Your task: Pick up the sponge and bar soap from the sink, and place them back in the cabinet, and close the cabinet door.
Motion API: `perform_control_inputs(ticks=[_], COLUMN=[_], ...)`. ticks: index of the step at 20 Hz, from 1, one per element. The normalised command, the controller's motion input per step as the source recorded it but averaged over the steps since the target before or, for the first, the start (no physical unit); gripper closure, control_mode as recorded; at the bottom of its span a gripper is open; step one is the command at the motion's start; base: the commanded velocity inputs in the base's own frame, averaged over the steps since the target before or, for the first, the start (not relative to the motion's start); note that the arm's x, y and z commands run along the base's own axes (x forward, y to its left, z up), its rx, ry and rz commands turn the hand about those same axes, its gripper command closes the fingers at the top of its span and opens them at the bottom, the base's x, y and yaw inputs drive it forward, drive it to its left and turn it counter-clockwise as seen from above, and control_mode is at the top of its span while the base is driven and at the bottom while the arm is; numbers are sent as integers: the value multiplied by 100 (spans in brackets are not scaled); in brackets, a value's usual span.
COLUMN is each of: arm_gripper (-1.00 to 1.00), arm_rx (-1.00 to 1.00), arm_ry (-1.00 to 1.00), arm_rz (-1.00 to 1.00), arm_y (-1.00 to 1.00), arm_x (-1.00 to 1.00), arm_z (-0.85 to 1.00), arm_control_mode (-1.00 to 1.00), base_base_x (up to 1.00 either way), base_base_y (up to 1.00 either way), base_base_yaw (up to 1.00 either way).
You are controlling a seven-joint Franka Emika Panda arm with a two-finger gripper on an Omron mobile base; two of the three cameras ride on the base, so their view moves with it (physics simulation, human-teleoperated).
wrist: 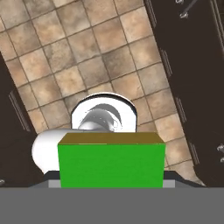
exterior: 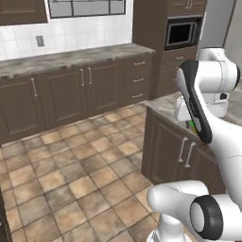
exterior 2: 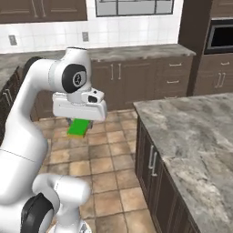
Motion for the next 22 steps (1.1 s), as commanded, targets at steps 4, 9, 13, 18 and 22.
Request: perform_control_inputs(ticks=[4, 9, 13, 18, 22], arm_gripper=[100, 100, 100, 100, 100], arm_rx=[0, 0, 0, 0, 0], arm_ry=[0, 0, 0, 0, 0], arm_rz=[0, 0, 0, 0, 0], arm_y=[0, 0, 0, 0, 0], arm_x=[0, 0, 0, 0, 0], arm_z=[0, 0, 0, 0, 0], arm_control_mode=[100, 100, 100, 100, 100], base_base_x=[0, 0, 0, 0, 0], base_base_y=[0, 0, 0, 0, 0], base_base_yaw=[-47, -47, -47, -48, -49])
